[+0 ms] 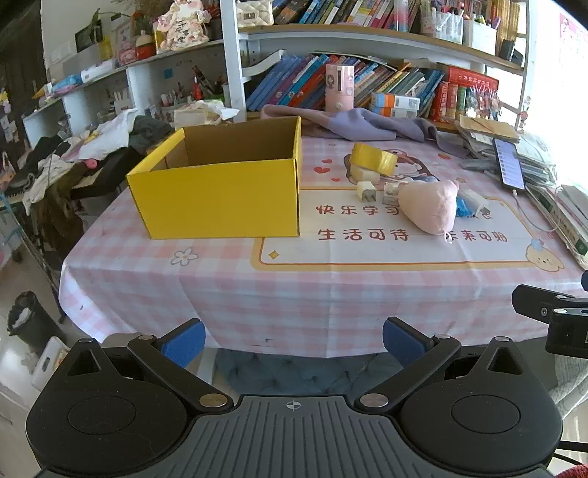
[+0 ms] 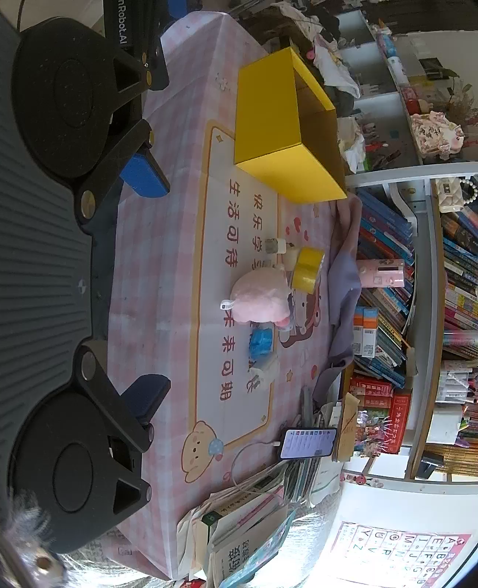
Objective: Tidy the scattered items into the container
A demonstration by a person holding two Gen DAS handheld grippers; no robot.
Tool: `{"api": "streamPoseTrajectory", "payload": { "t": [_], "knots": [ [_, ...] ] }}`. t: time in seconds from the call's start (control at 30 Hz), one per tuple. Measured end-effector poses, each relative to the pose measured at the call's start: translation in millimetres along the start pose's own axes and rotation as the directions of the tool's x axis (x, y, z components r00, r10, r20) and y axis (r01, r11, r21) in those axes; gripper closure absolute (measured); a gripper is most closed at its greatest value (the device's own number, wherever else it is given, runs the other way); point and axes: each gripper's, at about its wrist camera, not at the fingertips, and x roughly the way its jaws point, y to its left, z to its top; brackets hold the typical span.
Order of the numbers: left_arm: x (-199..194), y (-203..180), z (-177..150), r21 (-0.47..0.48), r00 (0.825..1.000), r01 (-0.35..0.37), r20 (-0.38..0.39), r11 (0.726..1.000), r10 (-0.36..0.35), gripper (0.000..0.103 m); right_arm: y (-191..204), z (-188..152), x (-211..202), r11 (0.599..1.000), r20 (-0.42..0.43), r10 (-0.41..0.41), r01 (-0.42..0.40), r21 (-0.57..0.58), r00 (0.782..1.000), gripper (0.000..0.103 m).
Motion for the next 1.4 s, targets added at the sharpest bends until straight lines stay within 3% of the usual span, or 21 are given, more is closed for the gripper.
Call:
{"api": "streamPoseTrajectory", "payload": {
  "t": [0.8,1.4],
  "knots": [
    [4.5,-3.2,-0.9,0.006,1.0,-0.003,-0.015,1.0,0.003,0.0,-1.8,-0.6,2.9,1.0,-0.017,-0.01,0.009,-0.026,1.0,0.0],
    [2.8,-9.3,1.1,0.049,0.999,0.049,0.003,0.998,-0.049,0.0,-1.4,-1.8,3.4,0.999,-0.012,-0.025,0.025,-0.046,1.0,0.0]
  ]
}}
